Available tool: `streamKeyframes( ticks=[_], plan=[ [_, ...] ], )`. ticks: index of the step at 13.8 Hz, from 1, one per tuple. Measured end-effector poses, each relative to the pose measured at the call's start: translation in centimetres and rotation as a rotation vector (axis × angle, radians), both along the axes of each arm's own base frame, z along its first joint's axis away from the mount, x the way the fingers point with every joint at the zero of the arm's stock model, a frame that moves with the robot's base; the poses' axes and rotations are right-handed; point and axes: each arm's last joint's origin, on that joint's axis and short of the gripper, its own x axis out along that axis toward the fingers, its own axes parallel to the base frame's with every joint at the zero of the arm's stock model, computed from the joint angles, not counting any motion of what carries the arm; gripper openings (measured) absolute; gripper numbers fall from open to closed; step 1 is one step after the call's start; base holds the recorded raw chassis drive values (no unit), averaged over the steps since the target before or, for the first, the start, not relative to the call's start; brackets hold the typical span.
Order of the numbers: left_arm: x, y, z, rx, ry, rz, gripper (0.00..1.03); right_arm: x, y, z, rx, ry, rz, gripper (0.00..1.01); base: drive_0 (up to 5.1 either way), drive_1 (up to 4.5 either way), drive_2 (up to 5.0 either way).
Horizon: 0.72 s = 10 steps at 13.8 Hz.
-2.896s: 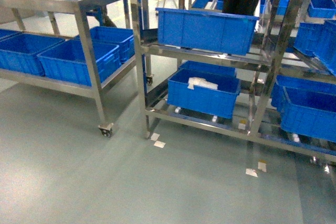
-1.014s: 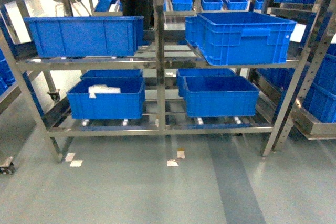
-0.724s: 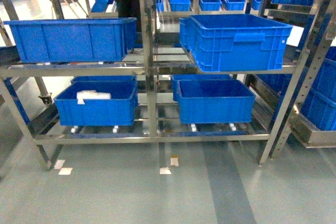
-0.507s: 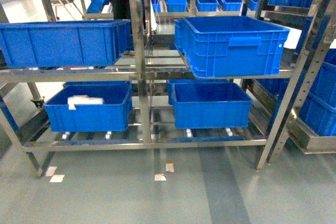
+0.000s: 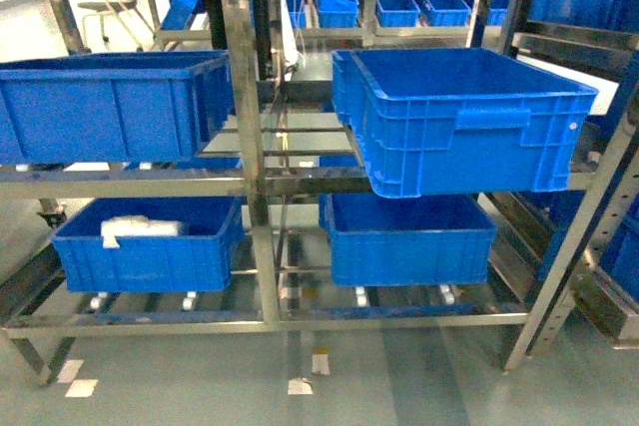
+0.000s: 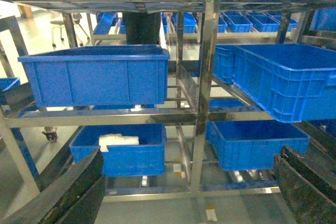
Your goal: Pick red block from blue box to shelf
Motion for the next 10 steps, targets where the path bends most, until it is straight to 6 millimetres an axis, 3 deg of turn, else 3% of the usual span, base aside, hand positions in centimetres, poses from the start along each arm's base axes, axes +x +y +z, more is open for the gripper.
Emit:
streamKeyframes(
  ticks=[10],
  plan=[
    [0.00, 0.00, 0.00, 0.000, 0.000, -0.001, 0.98, 0.00, 0.00, -0.02, 0.000, 0.002, 0.000, 0.28, 0.0, 4.27, -4.3]
  ],
)
